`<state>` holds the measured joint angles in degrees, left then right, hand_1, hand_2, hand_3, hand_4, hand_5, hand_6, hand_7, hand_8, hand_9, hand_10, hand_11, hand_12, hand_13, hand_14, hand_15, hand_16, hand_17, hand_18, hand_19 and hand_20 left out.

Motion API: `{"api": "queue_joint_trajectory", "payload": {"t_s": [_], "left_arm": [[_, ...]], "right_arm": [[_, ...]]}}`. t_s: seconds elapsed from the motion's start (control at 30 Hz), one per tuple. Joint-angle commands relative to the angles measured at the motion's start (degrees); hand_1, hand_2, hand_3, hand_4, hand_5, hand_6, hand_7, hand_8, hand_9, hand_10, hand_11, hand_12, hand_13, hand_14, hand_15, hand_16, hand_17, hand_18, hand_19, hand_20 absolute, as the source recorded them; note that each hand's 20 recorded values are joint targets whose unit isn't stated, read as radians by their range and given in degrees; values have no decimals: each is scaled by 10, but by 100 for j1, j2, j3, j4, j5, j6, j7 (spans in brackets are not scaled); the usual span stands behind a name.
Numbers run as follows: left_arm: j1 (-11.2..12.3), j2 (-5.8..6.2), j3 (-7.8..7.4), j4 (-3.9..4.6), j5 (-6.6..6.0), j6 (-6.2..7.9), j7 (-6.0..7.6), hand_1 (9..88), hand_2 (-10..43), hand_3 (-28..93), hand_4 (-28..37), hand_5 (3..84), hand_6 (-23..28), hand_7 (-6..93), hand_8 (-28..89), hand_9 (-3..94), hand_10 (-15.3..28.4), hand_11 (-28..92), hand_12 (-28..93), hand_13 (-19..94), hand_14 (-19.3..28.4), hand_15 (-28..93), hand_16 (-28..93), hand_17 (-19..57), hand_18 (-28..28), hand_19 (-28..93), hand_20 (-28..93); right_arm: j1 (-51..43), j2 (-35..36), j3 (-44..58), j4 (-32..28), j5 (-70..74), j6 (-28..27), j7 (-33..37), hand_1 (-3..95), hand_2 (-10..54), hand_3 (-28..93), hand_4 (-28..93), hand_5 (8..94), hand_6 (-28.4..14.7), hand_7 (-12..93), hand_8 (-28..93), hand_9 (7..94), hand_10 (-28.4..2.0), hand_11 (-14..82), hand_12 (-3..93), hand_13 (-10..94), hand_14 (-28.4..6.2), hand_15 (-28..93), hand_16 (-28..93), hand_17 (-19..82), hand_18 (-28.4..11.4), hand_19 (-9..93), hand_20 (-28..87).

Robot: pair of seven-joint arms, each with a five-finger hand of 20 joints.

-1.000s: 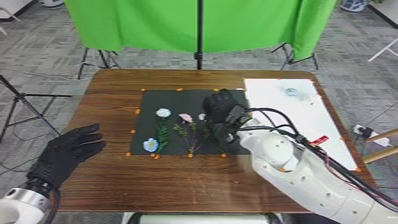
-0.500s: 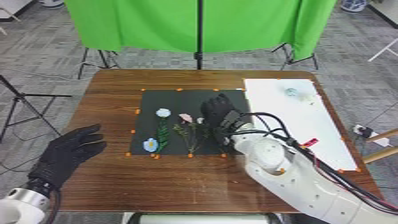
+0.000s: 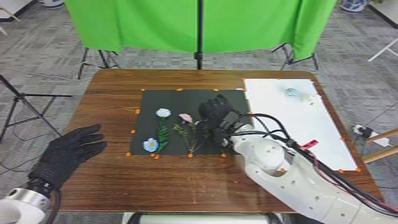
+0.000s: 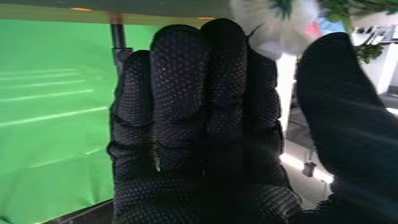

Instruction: Arrange flowers

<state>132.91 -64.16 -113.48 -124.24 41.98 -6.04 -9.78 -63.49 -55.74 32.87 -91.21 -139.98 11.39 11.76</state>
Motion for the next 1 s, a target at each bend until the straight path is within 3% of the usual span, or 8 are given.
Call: {"api": "queue_joint_trajectory", "payload": {"t_s": [0.03, 0.27, 0.37, 0.5, 0.63, 0.7, 0.87, 1.0], "left_arm": [[47, -53, 4, 38, 18, -10, -40, 261, 70, 758, -276, 357, 67, 312, -154, 314, 158, 403, 133, 257, 179, 563, -74, -65, 230, 612, 36], [53, -68, -12, 28, 20, -8, -41, 261, 70, 758, -276, 358, 67, 312, -154, 314, 157, 402, 133, 258, 178, 561, -74, -65, 230, 612, 35], [78, -79, -27, 8, 21, -4, -34, 261, 70, 758, -276, 357, 67, 312, -155, 314, 158, 403, 133, 257, 179, 562, -74, -65, 231, 613, 35], [138, -96, -66, -23, 32, 41, 2, 261, 70, 758, -276, 357, 66, 313, -155, 314, 158, 402, 133, 257, 179, 562, -74, -65, 231, 612, 35], [169, -100, -83, -32, 29, 49, 9, 261, 70, 758, -276, 358, 66, 313, -156, 314, 157, 402, 133, 257, 179, 562, -74, -65, 230, 612, 35], [196, -107, -92, -38, 32, 58, 21, 260, 70, 759, -276, 357, 66, 313, -156, 315, 157, 402, 134, 258, 179, 563, -74, -65, 231, 612, 35], [182, -90, -84, -27, 30, 30, 36, 260, 70, 759, -276, 357, 67, 313, -155, 314, 157, 403, 133, 257, 179, 562, -74, -65, 231, 613, 35], [192, -88, -95, -30, 34, 35, 23, 260, 70, 759, -276, 357, 67, 313, -155, 315, 158, 402, 133, 257, 179, 561, -75, -65, 230, 612, 35]], "right_arm": [[-175, 221, 251, -373, 156, -223, -107, 332, -95, 814, -283, 679, 19, 417, -103, 755, -79, 407, 263, 722, -37, 559, 258, 294, -151, 728, 370], [-307, 401, 769, -579, 622, -46, 50, 251, -50, 849, -283, 675, 21, 364, -209, 729, -90, 410, 254, 699, -47, 571, 253, 284, -156, 726, 375], [-257, 625, 997, -470, 595, -68, 421, 237, -35, 856, -283, 632, 11, 355, -214, 670, -95, 397, 247, 646, -58, 577, 245, 275, -159, 726, 373], [-271, 1045, 1470, -416, 711, -977, 1252, 224, -21, 889, -282, 487, -13, 340, -207, 496, -105, 368, 214, 465, -76, 556, 174, 211, -163, 664, 326], [-145, 1533, 1390, 129, 647, -404, 1886, 219, -20, 905, -274, 276, -57, 279, -167, 237, -132, 232, 210, 165, -126, 373, 122, 75, -190, 570, 222], [-96, 1589, 1444, 447, 525, -410, 2132, 222, -21, 902, -265, 239, -67, 228, -139, 185, -133, 168, 218, 111, -141, 301, 132, 41, -204, 552, 166], [-212, 1773, 1745, 809, 908, -668, 2503, 233, -44, 894, -258, 202, -81, 160, -104, 146, -144, 108, 238, 82, -160, 209, 146, 10, -227, 540, 100], [-481, 1730, 2253, 847, 1007, -1126, 2245, 251, -72, 892, -273, 201, -83, 161, -101, 183, -148, 125, 233, 165, -144, 211, 148, 27, -221, 545, 91]]}}
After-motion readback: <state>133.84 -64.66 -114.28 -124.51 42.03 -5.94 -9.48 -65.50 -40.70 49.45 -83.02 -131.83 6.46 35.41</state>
